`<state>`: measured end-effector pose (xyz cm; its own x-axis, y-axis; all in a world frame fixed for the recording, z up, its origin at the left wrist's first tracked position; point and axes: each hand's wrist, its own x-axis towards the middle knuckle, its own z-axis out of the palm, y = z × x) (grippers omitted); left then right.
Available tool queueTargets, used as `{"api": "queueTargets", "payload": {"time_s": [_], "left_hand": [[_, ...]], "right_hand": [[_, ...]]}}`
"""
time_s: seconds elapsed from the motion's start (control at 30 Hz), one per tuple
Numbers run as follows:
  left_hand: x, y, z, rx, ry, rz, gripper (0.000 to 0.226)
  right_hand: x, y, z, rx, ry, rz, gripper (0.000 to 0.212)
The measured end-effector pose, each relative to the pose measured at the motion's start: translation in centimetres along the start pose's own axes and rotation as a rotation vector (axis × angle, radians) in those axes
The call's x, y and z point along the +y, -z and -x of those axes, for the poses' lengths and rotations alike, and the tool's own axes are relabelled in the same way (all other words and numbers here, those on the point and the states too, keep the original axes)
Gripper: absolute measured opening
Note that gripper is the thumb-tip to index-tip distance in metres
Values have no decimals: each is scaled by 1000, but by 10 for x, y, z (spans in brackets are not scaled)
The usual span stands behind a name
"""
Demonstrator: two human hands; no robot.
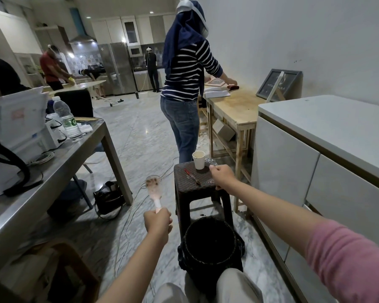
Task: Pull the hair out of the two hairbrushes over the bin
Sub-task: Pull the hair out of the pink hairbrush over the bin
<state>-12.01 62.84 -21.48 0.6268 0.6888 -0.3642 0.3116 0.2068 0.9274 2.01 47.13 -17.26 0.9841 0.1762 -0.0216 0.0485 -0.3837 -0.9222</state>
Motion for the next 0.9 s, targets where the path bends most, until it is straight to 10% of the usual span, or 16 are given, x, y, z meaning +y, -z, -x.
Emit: {"api": "queueTargets", "payload": {"time_s": [0.37, 0.53, 0.63, 0.73, 0.9], "left_hand": [[1, 1, 0, -1, -23, -21, 20], [-1, 1, 2, -69, -32, -68, 30], [-1, -1, 6, -98, -52, -100, 29], [0, -4, 13, -127, -79, -112, 25], [2, -7, 22, -185, -115, -144, 13]], "right_hand": [[-2, -4, -3, -276, -76, 162, 36], [2, 0, -4, -518, -222, 636, 86], [5, 0, -6, -484, -190, 845, 70], [2, 2, 0, -354, -36, 945, 11], [-7, 4, 2, -161, 133, 848, 29]]}}
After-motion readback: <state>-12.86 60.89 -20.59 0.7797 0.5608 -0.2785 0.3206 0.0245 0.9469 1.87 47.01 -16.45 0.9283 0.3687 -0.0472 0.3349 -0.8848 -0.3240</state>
